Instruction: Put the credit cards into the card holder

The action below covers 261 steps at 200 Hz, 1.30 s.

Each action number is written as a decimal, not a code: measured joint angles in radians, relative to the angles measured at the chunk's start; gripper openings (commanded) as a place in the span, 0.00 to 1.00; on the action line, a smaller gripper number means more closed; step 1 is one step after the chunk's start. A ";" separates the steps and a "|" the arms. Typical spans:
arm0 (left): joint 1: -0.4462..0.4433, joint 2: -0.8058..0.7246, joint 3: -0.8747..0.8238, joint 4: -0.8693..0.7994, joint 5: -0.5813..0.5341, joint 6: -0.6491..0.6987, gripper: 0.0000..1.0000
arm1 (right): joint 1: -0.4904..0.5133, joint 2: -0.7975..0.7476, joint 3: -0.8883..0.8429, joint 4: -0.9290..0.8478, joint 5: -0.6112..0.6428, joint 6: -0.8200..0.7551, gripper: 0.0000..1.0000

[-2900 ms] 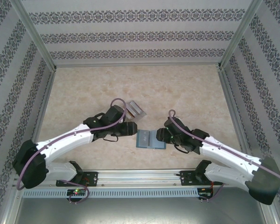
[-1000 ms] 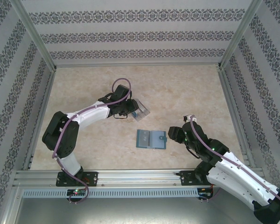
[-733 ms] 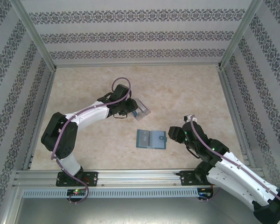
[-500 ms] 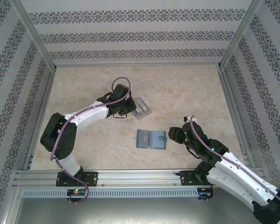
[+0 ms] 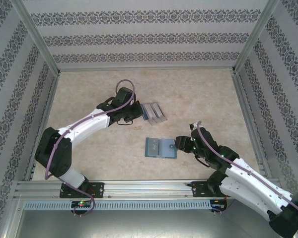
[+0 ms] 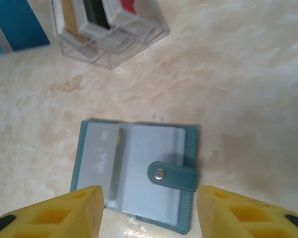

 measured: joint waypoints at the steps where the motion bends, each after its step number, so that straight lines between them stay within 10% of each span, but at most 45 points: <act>1: 0.000 -0.002 -0.001 -0.001 0.000 0.000 0.00 | 0.000 0.002 0.000 0.001 -0.002 -0.001 0.52; 69: -0.002 -0.261 -0.130 -0.032 0.203 0.157 0.00 | 0.000 0.068 0.041 0.170 -0.236 -0.076 0.58; 199: -0.049 -0.245 -0.326 0.264 0.682 0.222 0.00 | -0.098 0.228 -0.014 0.572 -0.664 0.107 0.57; 242: -0.049 -0.216 -0.326 0.303 0.711 0.218 0.00 | -0.098 0.236 -0.035 0.613 -0.703 0.132 0.23; 261: -0.049 -0.201 -0.326 0.304 0.710 0.220 0.37 | -0.106 0.219 -0.051 0.599 -0.704 0.139 0.14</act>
